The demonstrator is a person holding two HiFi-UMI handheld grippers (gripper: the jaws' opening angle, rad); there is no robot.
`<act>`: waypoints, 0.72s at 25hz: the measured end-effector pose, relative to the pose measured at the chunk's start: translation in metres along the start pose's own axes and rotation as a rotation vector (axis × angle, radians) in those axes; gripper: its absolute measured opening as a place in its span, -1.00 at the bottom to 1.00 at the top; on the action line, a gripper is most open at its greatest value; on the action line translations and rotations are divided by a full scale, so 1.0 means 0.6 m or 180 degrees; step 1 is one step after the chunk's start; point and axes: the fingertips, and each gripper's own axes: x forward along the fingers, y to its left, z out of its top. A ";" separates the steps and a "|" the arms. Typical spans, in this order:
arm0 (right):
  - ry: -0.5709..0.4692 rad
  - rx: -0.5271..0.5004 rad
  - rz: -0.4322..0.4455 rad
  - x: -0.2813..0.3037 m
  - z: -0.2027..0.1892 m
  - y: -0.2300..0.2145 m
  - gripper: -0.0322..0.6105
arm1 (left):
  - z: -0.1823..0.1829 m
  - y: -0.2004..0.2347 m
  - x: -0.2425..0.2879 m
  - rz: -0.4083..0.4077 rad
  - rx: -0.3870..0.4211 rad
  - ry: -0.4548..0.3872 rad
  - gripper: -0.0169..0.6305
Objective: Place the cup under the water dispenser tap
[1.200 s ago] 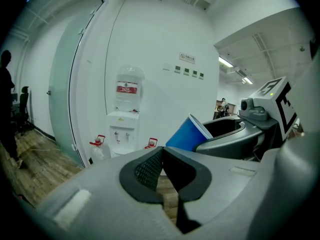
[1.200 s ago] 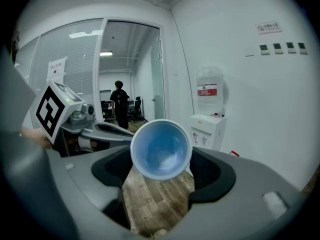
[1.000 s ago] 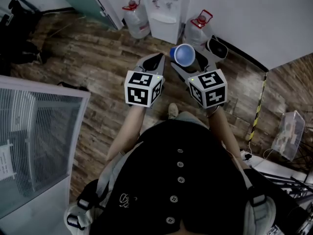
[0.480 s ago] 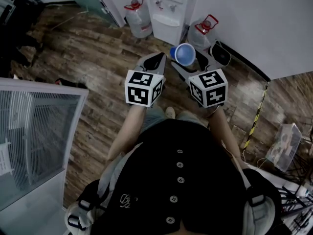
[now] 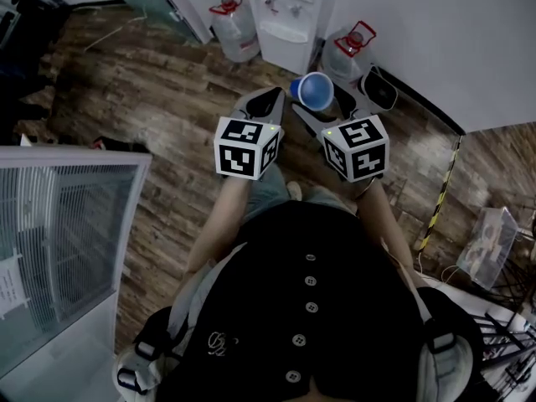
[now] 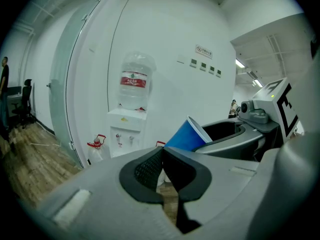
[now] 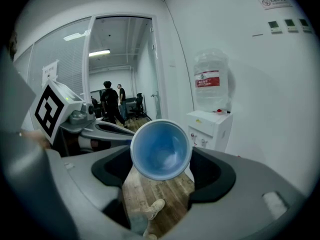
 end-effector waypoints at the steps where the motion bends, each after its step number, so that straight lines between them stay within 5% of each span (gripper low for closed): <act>1: 0.0000 -0.0007 -0.0015 0.006 0.004 -0.004 0.21 | 0.006 0.007 0.005 -0.0007 0.0002 -0.0012 -0.94; 18: 0.0007 0.0056 -0.0278 0.199 0.127 -0.109 0.21 | 0.123 0.178 0.150 -0.0336 0.0130 0.0060 -0.94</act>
